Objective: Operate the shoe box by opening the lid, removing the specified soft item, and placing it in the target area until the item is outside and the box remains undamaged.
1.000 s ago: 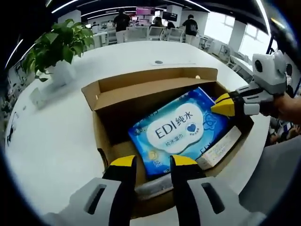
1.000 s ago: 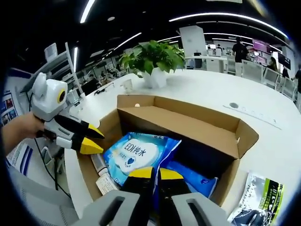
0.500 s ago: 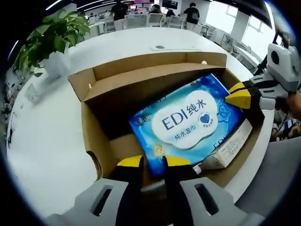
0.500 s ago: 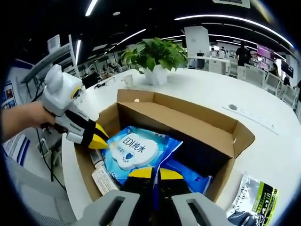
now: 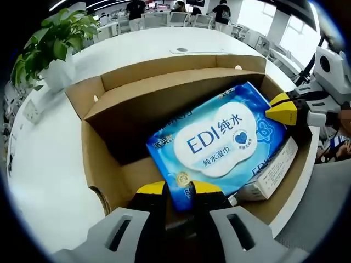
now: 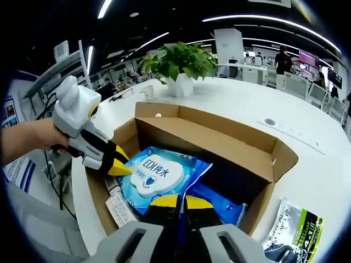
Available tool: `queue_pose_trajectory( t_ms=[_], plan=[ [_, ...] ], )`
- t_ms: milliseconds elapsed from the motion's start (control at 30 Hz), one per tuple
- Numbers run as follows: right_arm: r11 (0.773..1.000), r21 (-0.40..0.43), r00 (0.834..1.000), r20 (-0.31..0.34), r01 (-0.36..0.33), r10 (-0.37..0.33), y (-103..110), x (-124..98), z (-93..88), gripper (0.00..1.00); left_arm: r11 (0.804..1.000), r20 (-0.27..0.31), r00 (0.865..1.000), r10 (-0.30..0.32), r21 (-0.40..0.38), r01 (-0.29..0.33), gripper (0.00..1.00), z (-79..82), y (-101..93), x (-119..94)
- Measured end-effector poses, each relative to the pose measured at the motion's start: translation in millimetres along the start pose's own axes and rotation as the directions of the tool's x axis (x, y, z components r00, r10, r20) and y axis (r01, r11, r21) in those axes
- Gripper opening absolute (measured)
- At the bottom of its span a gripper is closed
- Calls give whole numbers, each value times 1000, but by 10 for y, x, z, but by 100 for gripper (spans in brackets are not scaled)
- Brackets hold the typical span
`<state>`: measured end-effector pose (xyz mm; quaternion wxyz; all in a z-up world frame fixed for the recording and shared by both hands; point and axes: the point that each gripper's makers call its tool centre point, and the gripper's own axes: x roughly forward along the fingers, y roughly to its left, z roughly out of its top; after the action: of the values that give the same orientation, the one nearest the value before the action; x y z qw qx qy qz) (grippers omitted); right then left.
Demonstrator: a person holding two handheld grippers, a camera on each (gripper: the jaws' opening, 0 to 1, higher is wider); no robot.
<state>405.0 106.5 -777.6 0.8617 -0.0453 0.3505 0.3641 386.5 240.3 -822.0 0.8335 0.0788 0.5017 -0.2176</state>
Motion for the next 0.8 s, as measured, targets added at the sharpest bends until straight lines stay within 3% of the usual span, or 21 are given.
queue_pose_trajectory(
  t_ms=[133,433,800],
  plan=[
    [1000,0,1000,0,1,-1,6,3,-2,0,1000,-7,1000,-1,1,1,15,0,30,6],
    [1000,12,1000,1,0,0,5,3,-4,0,997,13,999,50,61,-51,0,27,80,11],
    [1000,25,1000,8,-6,5,12,-21,26,0,996,52,997,64,55,-67,0,82,82,-110]
  ],
)
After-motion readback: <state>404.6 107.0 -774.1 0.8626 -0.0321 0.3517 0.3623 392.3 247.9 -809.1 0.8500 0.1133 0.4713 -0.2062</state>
